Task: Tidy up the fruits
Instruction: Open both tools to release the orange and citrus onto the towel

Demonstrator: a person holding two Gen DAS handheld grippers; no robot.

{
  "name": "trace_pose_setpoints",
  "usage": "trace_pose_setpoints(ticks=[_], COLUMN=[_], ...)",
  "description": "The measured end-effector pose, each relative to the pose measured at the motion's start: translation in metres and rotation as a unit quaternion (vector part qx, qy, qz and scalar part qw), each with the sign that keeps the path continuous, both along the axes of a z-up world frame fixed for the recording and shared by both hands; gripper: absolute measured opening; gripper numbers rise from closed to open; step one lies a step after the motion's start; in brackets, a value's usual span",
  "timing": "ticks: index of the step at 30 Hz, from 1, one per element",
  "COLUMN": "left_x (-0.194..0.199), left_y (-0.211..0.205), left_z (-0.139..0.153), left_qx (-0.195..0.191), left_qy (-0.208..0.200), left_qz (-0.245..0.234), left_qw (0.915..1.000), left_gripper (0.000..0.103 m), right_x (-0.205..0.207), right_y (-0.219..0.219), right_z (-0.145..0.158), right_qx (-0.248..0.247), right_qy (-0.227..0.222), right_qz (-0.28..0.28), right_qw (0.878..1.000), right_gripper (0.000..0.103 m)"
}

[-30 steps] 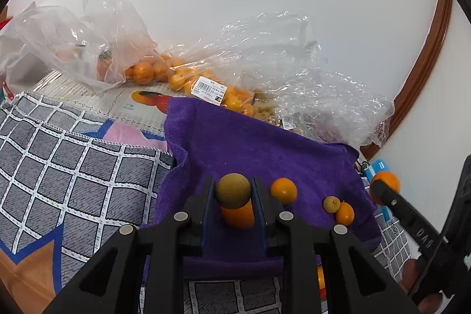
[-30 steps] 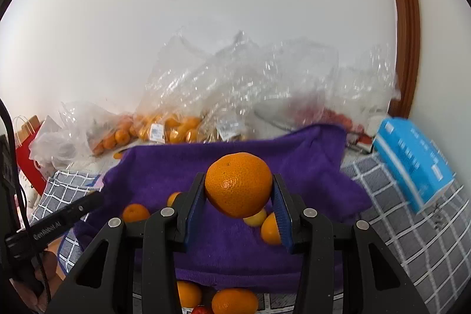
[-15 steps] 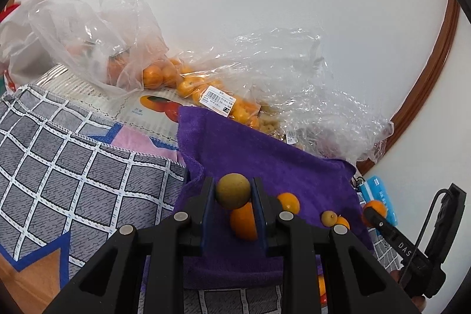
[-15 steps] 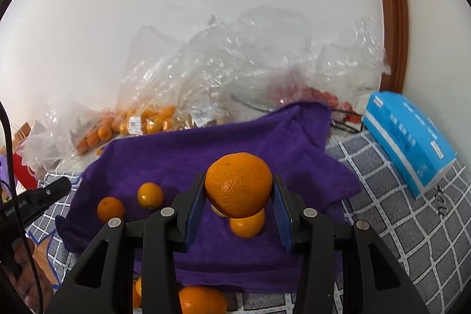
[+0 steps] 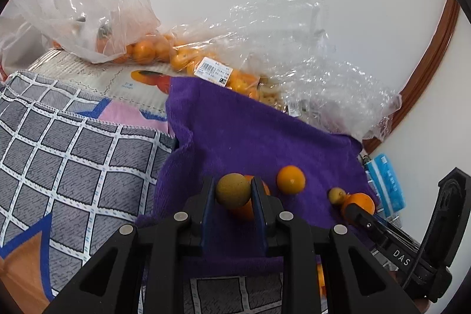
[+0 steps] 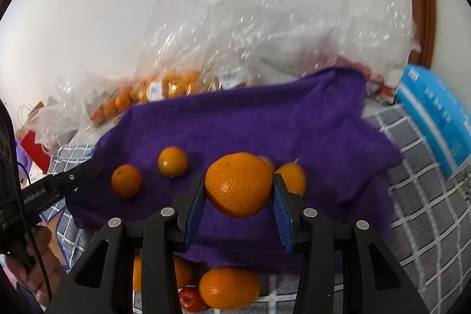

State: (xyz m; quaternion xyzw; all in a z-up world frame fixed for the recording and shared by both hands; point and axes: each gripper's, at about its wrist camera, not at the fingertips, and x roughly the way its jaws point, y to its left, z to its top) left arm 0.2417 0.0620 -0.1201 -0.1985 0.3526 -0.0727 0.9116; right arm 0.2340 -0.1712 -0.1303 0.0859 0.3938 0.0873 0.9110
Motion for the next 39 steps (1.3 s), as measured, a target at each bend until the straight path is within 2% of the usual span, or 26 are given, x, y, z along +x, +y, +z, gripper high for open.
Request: trace_pose_setpoints(ticks=[5,16,24,28,32,35,39], left_x=[-0.003,-0.002,-0.002,-0.003,-0.007,-0.01,-0.014], left_y=[-0.008,-0.015,-0.016,-0.015,-0.012,-0.01,-0.01], left_z=[-0.001,-0.006,-0.007,-0.006,-0.001,0.003,0.007], left_qx=[0.027,0.032,0.035,0.029,0.022,0.02,0.019], left_qy=[0.001,0.014,0.012,0.01,-0.003,-0.018,-0.026], left_qz=[0.006,-0.006,-0.003,0.001,0.004,0.007,0.008], left_qw=[0.9996,0.9994,0.9993,0.9995,0.9998,0.9996,0.9994], left_gripper=[0.023,0.023,0.023,0.024,0.034,0.045,0.046], right_x=[0.0,0.002,-0.001,-0.008,-0.015,-0.017,-0.018], right_y=[0.008,0.014,0.019,0.02,0.02,0.019,0.012], right_z=[-0.008,-0.019,-0.017,-0.007,0.002,0.005,0.008], right_qx=[-0.03,-0.048,-0.063,-0.07,-0.069,-0.072,-0.056], right_qy=[0.009,0.025,0.013,-0.016,-0.044,-0.055,-0.06], right_qz=[0.001,0.003,0.006,0.003,0.001,-0.003,-0.014], right_qw=[1.0,0.999,0.998,0.997,0.997,0.996,0.997], right_gripper=[0.044,0.044,0.045,0.058,0.068,0.069,0.069])
